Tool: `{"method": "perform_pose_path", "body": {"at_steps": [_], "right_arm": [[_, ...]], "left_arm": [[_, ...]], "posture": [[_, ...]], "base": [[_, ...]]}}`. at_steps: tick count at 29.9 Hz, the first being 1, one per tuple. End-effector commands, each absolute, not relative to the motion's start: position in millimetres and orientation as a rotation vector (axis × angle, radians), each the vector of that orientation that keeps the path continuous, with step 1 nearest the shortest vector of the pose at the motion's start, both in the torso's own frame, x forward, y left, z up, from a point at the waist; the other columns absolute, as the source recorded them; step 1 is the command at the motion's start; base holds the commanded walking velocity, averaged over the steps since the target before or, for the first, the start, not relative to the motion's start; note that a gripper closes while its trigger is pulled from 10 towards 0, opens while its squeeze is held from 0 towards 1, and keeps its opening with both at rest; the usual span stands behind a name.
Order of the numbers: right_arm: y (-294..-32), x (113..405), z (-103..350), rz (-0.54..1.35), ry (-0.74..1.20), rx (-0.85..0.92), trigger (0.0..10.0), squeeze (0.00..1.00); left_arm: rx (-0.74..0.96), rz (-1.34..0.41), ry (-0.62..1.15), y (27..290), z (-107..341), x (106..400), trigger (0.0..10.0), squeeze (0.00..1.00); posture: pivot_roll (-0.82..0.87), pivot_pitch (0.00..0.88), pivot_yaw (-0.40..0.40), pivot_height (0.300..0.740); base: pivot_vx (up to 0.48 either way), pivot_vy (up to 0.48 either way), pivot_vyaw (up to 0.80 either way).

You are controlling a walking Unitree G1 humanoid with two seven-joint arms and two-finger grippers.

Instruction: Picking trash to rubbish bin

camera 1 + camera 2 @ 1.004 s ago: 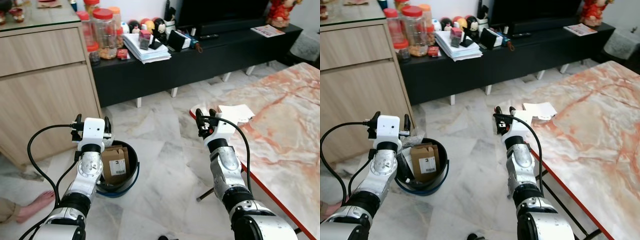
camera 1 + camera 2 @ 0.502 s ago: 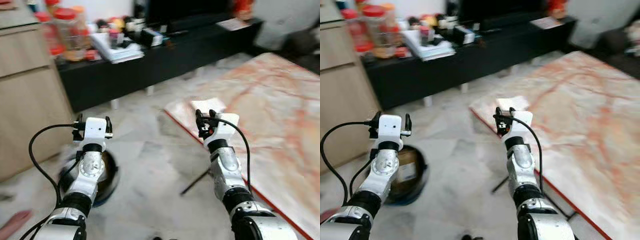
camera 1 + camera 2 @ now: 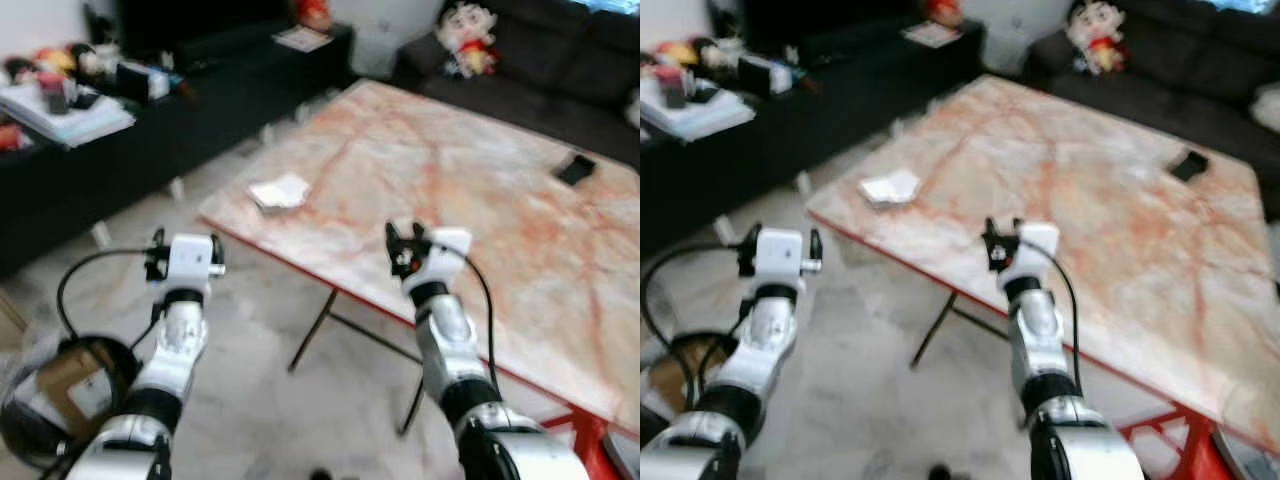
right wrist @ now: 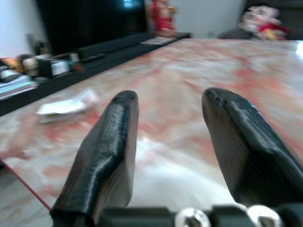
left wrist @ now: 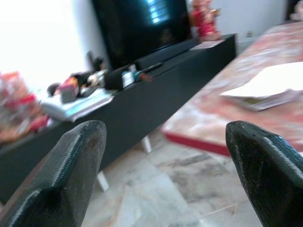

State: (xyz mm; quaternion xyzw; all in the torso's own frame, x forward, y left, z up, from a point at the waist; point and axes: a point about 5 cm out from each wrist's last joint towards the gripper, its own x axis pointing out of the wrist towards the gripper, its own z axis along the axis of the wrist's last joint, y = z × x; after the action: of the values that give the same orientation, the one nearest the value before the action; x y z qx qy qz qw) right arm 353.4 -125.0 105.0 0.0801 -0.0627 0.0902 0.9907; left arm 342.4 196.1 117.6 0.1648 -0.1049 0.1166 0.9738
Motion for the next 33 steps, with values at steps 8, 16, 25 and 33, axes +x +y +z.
{"method": "perform_pose_path", "body": {"at_steps": [8, 16, 25, 33], "right_arm": [[-129.4, 353.9, 106.6, 0.171, -0.133, 0.156, 10.0, 0.00], [-126.0, 353.4, 107.2, 0.185, -0.141, 0.164, 10.0, 0.00], [-123.3, 352.8, 106.6, 0.200, -0.139, 0.167, 10.0, 0.00], [-122.6, 353.3, 108.1, 0.205, -0.146, 0.166, 10.0, 0.00]], "left_arm": [[0.326, 0.216, -0.226, 189.2, 120.2, 343.5, 10.0, 0.00], [0.311, 0.216, -0.230, 189.5, 121.8, 343.6, 10.0, 0.00], [0.295, 0.214, -0.224, 189.6, 121.6, 343.7, 10.0, 0.00], [0.278, 0.215, -0.215, 189.7, 121.2, 344.0, 10.0, 0.00]], "posture": [[0.09, 0.097, -0.103, 0.740], [0.09, 0.096, -0.104, 0.740], [0.09, 0.091, -0.104, 0.740], [0.09, 0.082, -0.104, 0.740]], "base": [[0.000, 0.000, -0.80], [0.000, 0.000, -0.37], [0.000, 0.000, 0.00], [0.000, 0.000, 0.00]]}}
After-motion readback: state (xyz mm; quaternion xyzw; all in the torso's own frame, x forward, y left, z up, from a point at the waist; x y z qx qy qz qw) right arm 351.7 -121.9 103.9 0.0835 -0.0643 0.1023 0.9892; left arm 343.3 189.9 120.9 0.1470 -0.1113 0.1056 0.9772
